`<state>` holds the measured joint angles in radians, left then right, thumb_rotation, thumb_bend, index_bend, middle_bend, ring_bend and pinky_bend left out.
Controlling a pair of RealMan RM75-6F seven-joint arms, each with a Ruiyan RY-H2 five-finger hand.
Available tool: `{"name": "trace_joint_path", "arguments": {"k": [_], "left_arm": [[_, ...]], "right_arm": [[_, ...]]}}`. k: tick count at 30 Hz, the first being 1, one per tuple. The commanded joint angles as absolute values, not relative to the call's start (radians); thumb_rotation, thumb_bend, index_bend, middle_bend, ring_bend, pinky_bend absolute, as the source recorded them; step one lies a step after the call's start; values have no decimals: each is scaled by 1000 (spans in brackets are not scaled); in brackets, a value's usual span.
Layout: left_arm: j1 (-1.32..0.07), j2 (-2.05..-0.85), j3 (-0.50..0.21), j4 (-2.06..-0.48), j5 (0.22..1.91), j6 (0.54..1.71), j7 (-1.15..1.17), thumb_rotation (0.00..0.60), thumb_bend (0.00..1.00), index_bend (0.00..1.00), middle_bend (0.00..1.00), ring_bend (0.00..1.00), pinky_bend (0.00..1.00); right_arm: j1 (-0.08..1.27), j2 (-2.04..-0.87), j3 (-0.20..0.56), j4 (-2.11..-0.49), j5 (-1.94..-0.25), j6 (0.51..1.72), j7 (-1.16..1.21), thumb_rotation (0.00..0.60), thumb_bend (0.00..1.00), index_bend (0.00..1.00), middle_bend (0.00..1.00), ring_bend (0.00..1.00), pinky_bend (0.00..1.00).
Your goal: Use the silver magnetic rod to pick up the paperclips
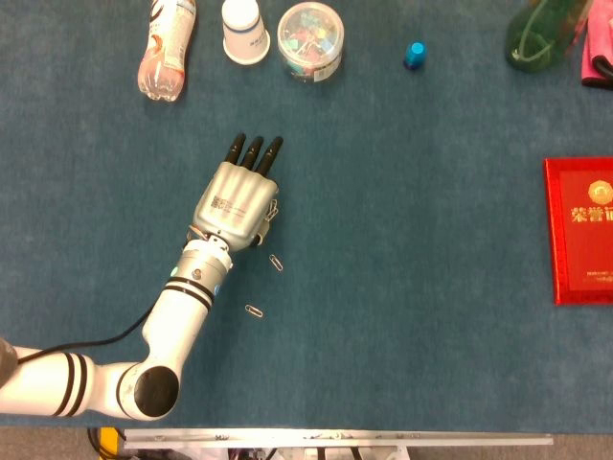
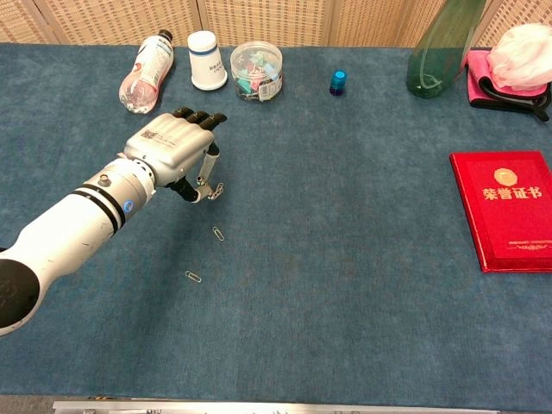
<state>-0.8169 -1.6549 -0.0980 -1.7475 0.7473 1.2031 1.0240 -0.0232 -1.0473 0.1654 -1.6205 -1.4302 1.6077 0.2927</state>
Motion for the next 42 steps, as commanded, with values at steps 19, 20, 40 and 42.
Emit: {"name": "trace_joint_path", "arguments": {"k": [19, 20, 40, 42], "left_arm": [[-809, -1623, -31, -1910, 860, 1283, 1038, 600, 323, 565, 0, 0, 47], [-806, -1621, -24, -1920, 869, 1288, 1039, 600, 323, 565, 0, 0, 47], [-755, -1622, 49, -1950, 916, 1324, 1080, 600, 323, 570, 0, 0, 47], [-752, -1623, 48, -1946, 918, 1324, 1078, 600, 323, 570, 0, 0, 47]], "right_arm": [[-21, -1047, 164, -1620, -1429, 1600, 294, 600, 141, 269, 220, 161, 288], [-21, -1047, 164, -1620, -1429, 1600, 293, 600, 141, 269, 220, 161, 288], [-20, -1049, 161, -1615, -1427, 1596, 282, 600, 141, 269, 220, 161, 288], [-21, -1049, 162, -1615, -1426, 1598, 281, 600, 142, 269, 219, 161, 288]]}}
